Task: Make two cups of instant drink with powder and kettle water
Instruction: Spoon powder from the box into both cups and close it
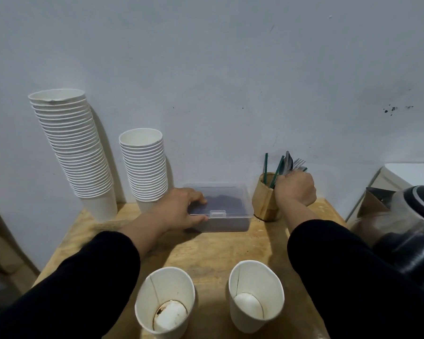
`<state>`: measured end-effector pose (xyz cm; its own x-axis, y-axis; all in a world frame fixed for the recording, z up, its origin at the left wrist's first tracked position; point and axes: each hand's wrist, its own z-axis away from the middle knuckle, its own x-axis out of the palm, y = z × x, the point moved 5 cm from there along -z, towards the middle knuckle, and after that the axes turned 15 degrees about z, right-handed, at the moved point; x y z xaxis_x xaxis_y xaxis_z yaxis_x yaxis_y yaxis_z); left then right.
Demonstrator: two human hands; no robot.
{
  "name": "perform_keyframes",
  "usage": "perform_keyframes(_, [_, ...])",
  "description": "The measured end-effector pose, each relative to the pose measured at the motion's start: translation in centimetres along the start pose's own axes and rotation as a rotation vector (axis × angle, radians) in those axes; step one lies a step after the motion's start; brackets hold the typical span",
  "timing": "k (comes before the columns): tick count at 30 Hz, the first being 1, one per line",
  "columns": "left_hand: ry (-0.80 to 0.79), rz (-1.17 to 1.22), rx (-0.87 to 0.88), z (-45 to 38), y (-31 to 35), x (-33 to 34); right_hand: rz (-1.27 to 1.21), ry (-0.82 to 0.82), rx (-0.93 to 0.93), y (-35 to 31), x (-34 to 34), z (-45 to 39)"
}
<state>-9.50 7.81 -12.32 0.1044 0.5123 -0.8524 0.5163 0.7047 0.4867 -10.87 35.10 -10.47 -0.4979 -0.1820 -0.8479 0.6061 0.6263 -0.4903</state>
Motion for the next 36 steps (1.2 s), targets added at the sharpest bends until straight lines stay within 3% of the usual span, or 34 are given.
perform_keyframes(5, [-0.06, -0.121, -0.009, -0.6, 1.3, 0.3, -0.127, 0.034, -0.067, -1.0, -1.1, 0.9])
perform_keyframes(9, [-0.121, -0.186, 0.081, -0.6, 2.4, 0.7, -0.143, 0.114, -0.32, -2.9, -3.2, 2.2])
perform_keyframes(14, [-0.082, -0.122, 0.178, -0.1, 3.2, 1.3, -0.133, 0.264, -0.689, -5.6, -5.3, 4.3])
perform_keyframes(18, [-0.018, -0.01, 0.134, -0.2, 3.1, 1.4, -0.016, 0.246, -0.899, -6.9, -5.4, 6.2])
perform_keyframes(25, [0.032, 0.112, -0.022, -0.6, 3.1, 1.8, 0.123, 0.146, -1.11, -6.5, -3.2, 8.4])
perform_keyframes(29, [-0.002, 0.062, -0.022, -0.8, 2.9, 2.4, 0.148, 0.156, -1.139, -6.2, -2.6, 9.0])
perform_keyframes(36, [-0.089, -0.003, 0.073, -0.5, 2.9, 2.4, 0.187, -0.078, -1.013, -5.5, -1.4, 8.1])
